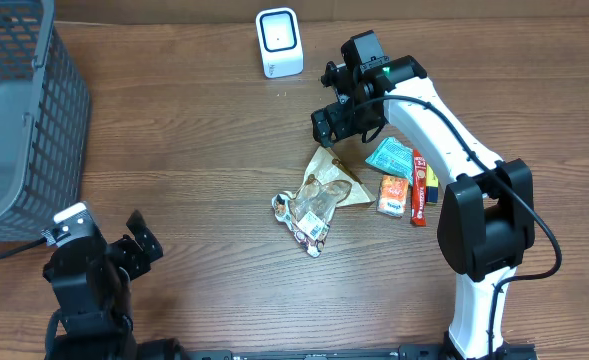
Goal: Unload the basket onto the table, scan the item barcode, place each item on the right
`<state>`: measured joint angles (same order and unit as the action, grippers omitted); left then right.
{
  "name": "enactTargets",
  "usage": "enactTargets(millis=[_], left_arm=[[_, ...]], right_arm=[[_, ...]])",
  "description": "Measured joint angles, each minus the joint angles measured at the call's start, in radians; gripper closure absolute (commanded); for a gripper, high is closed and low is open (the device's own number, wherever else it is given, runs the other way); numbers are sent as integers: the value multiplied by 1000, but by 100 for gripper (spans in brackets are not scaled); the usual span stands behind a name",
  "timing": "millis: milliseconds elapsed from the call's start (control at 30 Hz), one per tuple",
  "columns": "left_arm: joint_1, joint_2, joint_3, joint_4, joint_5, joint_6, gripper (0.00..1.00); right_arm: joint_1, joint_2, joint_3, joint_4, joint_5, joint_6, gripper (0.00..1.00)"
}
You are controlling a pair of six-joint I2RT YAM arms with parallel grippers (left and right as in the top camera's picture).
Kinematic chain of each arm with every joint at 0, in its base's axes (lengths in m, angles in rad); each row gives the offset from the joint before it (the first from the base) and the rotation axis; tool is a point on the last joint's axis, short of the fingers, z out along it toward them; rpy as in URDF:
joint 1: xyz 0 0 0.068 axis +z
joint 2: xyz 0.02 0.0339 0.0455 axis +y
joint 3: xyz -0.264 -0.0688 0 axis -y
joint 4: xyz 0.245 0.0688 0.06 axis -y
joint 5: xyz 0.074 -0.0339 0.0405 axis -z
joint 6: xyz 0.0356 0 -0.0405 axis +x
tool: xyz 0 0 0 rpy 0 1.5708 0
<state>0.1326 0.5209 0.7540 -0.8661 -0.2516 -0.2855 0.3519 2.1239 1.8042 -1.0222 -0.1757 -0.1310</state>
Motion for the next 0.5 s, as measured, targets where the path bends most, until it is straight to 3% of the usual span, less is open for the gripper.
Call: enactTargets(millis=[500], left_arm=[[-34,-229,-172,350,0,0,0]], right_arm=[[0,0,0,1,0,1,0]])
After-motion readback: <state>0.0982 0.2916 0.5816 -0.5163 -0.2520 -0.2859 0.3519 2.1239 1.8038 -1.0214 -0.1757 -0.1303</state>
